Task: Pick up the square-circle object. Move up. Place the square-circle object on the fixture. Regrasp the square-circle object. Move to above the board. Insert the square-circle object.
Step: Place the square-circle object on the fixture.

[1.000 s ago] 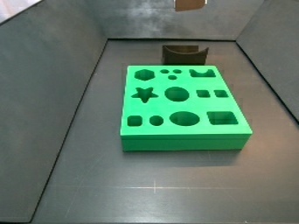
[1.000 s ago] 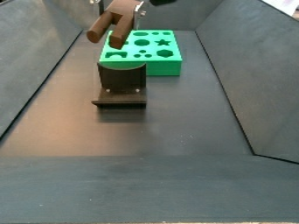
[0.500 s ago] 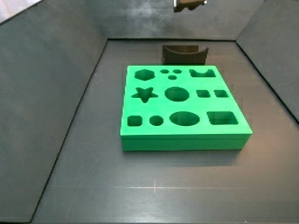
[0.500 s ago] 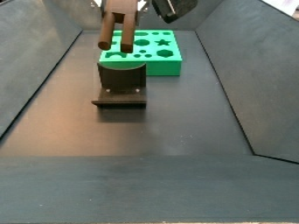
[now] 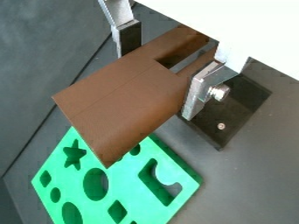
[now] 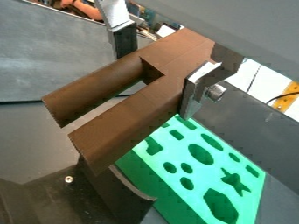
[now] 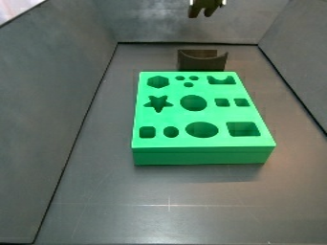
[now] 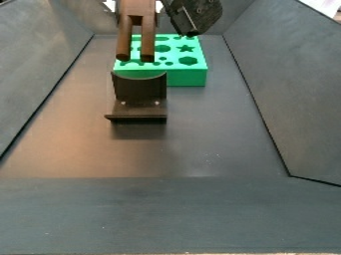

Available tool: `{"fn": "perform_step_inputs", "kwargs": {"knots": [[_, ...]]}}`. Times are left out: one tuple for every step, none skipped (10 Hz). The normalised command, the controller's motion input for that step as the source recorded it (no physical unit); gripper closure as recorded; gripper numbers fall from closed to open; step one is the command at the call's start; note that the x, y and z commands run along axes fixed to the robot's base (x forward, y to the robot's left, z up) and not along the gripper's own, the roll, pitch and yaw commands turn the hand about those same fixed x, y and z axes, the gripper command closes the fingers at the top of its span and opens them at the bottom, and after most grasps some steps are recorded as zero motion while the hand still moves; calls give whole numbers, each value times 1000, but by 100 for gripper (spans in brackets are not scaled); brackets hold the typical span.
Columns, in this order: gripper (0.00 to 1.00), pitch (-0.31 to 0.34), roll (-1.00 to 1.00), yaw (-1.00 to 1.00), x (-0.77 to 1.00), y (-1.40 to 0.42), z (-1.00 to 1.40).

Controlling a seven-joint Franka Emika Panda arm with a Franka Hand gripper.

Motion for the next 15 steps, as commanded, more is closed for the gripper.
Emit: {"fn": "perform_step_inputs", "kwargs": {"knots": [[100, 236, -1000, -158, 130, 139, -1000], [100, 220, -937, -204, 154, 141, -1000], [100, 185, -782, -218, 171, 138, -1000], [100, 128, -561, -228, 186, 142, -1000], [100, 85, -393, -228, 195, 145, -1000], [100, 52, -260, -214, 201, 139, -1000], [100, 18, -191, -193, 203, 139, -1000], [100, -18, -170, -163, 166, 117, -762], [100, -28, -154, -128, 130, 87, -498], [100, -30, -136, -113, 115, 84, -381], [100, -46, -100, -93, 82, 133, -275], [100, -49, -98, -83, 80, 135, -270], [100, -49, -98, -71, 80, 134, -270], [100, -47, -97, -57, 78, 133, -271], [100, 0, 0, 0, 0, -500, -167]]}}
